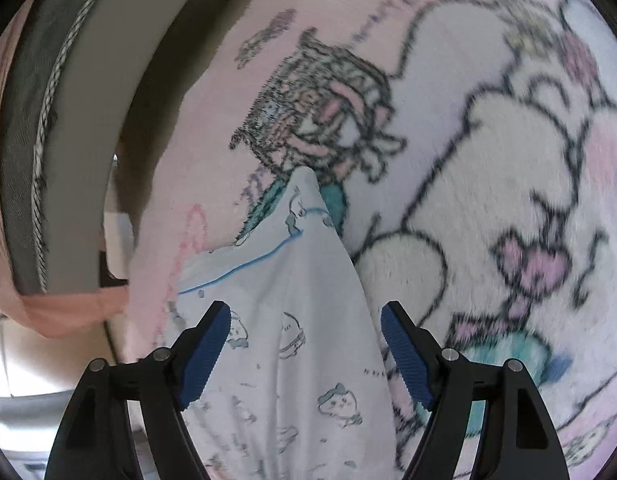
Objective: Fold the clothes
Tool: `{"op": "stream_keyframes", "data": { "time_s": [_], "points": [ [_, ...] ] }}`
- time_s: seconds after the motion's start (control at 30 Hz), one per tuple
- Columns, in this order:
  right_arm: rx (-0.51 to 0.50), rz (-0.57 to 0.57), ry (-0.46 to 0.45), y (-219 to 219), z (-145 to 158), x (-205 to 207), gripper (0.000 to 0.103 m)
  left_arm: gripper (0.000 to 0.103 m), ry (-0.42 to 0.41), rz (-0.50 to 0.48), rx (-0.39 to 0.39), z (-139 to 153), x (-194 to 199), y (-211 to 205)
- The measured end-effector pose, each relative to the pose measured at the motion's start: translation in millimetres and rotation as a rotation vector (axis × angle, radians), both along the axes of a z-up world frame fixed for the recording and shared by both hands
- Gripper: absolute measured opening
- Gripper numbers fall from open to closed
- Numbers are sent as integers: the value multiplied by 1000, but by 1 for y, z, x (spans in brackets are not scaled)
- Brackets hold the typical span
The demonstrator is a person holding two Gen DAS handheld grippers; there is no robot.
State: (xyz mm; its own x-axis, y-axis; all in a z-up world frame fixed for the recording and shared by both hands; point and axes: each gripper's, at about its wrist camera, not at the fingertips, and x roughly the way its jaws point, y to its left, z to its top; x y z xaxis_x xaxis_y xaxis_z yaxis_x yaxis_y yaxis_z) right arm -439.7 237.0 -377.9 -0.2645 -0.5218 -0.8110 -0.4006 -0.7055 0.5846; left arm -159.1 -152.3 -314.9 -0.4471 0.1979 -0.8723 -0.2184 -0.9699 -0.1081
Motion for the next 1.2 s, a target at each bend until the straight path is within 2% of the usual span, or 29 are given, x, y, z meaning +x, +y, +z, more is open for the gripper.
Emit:
{"op": "stream_keyframes", "data": {
  "time_s": [0.1, 0.17, 0.23, 0.27, 0.3, 0.33, 0.37, 0.43, 0.53, 0.73, 0.93, 1.13, 1.2],
  "points": [
    [10, 16, -16, -2, -4, -2, 78, 103, 23, 20, 60, -6, -3, 16],
    [9, 40, -20, -5, -6, -5, 78, 99, -35, 22, 125, -17, -10, 22],
    [-3, 67, -16, -10, -6, -8, 78, 89, -82, 25, 169, -26, -15, 27],
    [-12, 82, -16, -12, -6, -9, 78, 69, -95, 28, 175, -28, -17, 29],
    [-20, 96, -16, -15, -8, -11, 78, 40, -107, 30, 181, -29, -18, 30],
    [-29, 103, -16, -17, -9, -13, 78, 29, -120, 33, 187, -31, -20, 32],
    [-40, 105, -15, -17, -10, -14, 78, 26, -148, 44, 220, -38, -24, 28],
    [-84, 94, -22, -18, -16, -18, 78, 26, -211, 55, 301, -54, -30, 23],
    [-169, 64, -41, -18, -28, -22, 78, 26, -245, 37, 351, -58, -26, 26],
    [-224, 17, -48, -8, -37, -24, 78, 26, -189, -22, 364, -41, -12, 43],
    [-289, -29, -51, -2, -44, -27, 78, 26, -202, -32, 295, -48, -12, 67],
    [-263, 57, -28, -5, -40, -36, 79, 26, -196, -34, 291, -48, -13, 74],
    [-210, 74, -15, -5, -33, -40, 79, 26, -196, -34, 291, -49, -13, 74]
  ]
}}
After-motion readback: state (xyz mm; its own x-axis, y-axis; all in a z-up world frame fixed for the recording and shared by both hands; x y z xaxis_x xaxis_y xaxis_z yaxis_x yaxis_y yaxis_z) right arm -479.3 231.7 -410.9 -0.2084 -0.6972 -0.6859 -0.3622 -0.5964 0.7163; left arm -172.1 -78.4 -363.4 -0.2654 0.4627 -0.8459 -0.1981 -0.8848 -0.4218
